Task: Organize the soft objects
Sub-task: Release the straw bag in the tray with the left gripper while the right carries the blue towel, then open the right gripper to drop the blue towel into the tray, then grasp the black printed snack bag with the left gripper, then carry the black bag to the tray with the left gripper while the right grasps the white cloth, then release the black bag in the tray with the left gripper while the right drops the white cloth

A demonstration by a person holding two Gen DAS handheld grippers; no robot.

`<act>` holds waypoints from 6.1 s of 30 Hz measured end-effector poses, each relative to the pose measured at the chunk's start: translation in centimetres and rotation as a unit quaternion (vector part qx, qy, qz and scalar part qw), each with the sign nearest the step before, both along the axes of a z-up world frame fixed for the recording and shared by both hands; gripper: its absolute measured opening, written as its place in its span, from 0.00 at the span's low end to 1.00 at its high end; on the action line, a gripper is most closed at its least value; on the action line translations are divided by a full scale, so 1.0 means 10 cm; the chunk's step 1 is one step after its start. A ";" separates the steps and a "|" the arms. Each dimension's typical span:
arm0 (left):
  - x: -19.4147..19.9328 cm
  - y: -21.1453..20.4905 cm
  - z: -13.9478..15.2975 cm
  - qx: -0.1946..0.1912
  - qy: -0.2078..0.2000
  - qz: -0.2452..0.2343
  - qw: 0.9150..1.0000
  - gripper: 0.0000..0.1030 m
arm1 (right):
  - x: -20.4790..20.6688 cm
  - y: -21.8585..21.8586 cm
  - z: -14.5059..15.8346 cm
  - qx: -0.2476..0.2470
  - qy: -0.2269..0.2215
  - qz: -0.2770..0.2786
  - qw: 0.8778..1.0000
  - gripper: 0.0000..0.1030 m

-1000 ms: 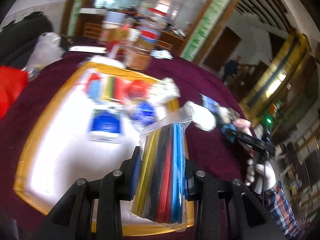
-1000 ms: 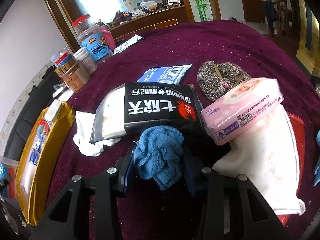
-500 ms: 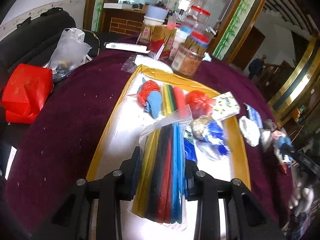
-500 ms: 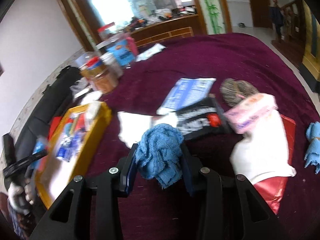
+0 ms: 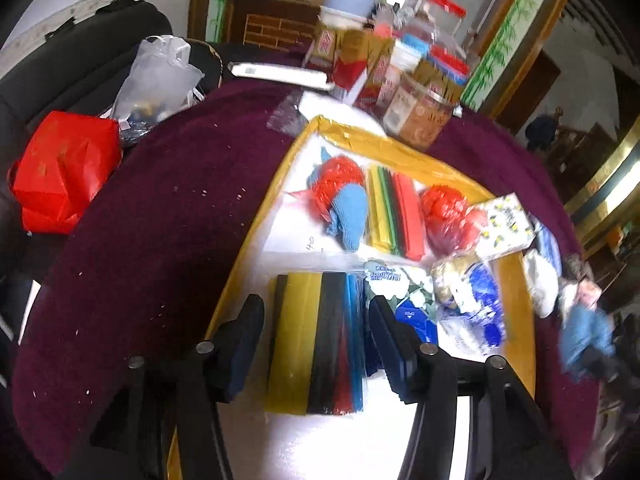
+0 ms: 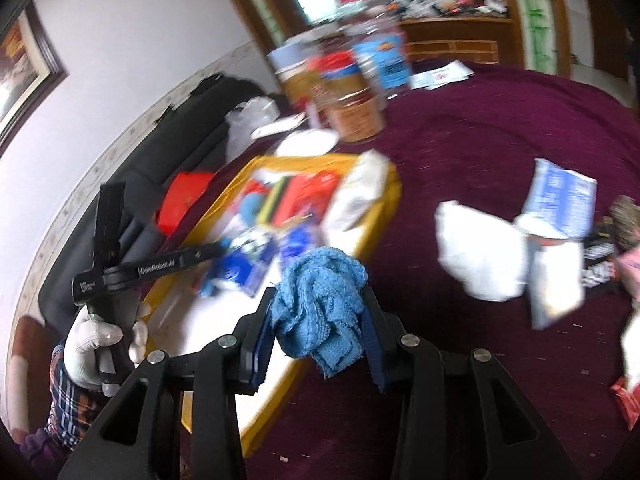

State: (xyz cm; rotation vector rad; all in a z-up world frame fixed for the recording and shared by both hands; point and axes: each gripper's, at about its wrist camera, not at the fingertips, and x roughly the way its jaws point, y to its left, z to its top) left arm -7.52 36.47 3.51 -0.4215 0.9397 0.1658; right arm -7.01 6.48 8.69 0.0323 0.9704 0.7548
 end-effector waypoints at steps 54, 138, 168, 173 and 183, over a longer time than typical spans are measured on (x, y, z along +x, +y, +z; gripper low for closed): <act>-0.64 -2.22 0.44 -0.043 -0.086 -0.237 0.967 0.76 | 0.05 -3.02 -0.14 0.038 -0.031 -0.321 0.946 0.70; -0.15 -2.56 0.19 -0.073 -0.058 -0.271 0.958 0.50 | 0.63 -2.91 -0.31 0.069 -0.058 -0.314 0.945 0.73; -0.47 -0.61 -0.12 -0.073 -0.018 -0.072 0.995 0.70 | 0.90 -0.25 -0.70 -0.203 -0.059 -0.084 0.974 0.26; -0.63 -0.46 0.01 -0.093 -0.052 -0.044 0.993 0.70 | 0.85 -0.38 -0.52 -0.161 -0.052 -0.104 0.980 0.13; -0.79 -0.30 -0.01 -0.119 -0.068 0.002 0.991 0.72 | 0.09 -0.10 0.14 -0.038 -0.029 0.014 0.999 0.13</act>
